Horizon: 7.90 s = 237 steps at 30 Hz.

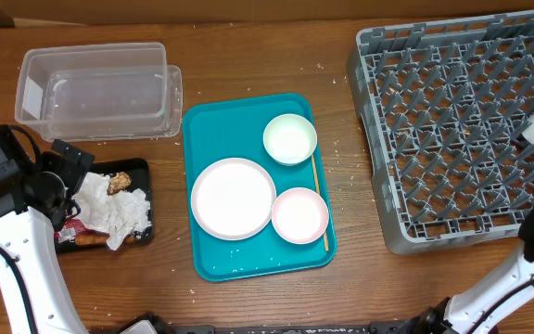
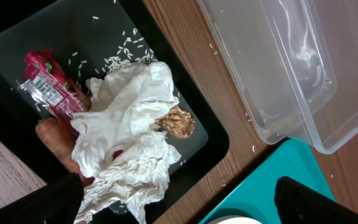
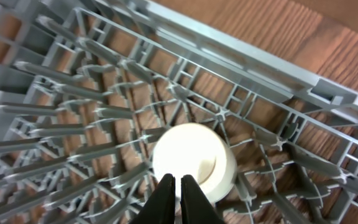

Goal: Sort waste into correct bins and load items into the dishwasher
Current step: 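Lower the white cup into the rack's right corner and release it, then move the right gripper back to the teal tray and grasp the white bowl, then lift the white bowl and carry it to the dish rack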

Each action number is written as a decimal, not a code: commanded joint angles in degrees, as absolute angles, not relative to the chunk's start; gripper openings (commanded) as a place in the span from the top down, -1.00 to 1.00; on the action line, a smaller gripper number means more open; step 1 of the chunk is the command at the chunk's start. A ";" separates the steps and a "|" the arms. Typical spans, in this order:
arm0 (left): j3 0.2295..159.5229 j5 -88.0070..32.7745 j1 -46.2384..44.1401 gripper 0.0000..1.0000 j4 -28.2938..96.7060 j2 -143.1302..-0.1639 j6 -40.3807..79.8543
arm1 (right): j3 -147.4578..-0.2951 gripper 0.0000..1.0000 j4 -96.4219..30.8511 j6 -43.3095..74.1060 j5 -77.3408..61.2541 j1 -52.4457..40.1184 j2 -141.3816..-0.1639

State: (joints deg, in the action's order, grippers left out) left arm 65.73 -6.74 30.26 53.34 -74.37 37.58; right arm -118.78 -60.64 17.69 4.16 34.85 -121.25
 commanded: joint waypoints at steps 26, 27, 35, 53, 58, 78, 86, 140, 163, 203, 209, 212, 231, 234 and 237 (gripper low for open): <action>66.70 -6.92 30.35 -1.00 53.36 -74.39 38.15 | -118.32 0.84 -64.07 15.00 5.91 35.11 -126.63; 66.70 -6.92 30.35 -1.00 53.36 -74.39 38.13 | -118.32 0.85 -64.27 15.00 5.93 35.11 -126.85; 66.70 -6.94 30.35 -1.00 53.36 -74.39 38.15 | -118.37 0.87 -65.32 15.11 5.58 35.11 -127.00; 66.70 -6.92 30.35 -1.00 53.34 -74.39 38.13 | -125.73 0.88 -68.10 19.51 4.40 35.11 -124.49; 66.70 -6.92 30.35 -1.00 53.34 -74.39 38.13 | -124.73 0.78 -60.84 18.44 4.40 35.11 -124.60; 66.70 -6.94 30.35 -1.00 53.34 -74.39 38.15 | -124.18 0.87 -65.65 17.58 4.40 35.11 -128.03; 66.70 -6.92 30.35 -1.00 53.36 -74.39 38.15 | -124.18 0.87 -65.25 17.56 4.40 35.05 -128.07; 66.70 -6.92 30.35 -0.99 53.36 -74.39 38.15 | -125.71 0.55 -72.58 14.02 -22.65 30.37 -113.65; 66.70 -6.92 30.35 -1.00 53.36 -74.39 38.13 | -124.11 -1.00 -70.83 19.94 -3.49 -30.28 -127.79; 66.70 -6.92 30.35 -1.00 53.36 -74.39 38.15 | -138.67 0.93 -77.06 24.23 -2.66 -32.18 -133.86; 66.70 -6.92 30.35 -1.00 53.36 -74.39 38.15 | -149.12 0.93 -82.11 18.46 -2.61 -23.99 -128.55; 66.70 -6.92 30.35 -1.00 53.34 -74.39 38.15 | -149.84 0.93 -82.08 17.74 -2.68 -16.08 -125.97; 66.70 -6.92 30.35 -1.00 53.36 -74.39 38.13 | -140.00 0.93 -67.13 4.03 -64.75 29.54 -134.28; 66.70 -6.92 30.35 -1.00 53.34 -74.39 38.15 | -137.25 0.93 -63.40 4.08 -67.07 31.33 -134.82; 66.70 -6.92 30.35 -1.00 53.36 -74.39 38.15 | -134.26 0.93 -60.66 4.08 -67.20 32.01 -134.82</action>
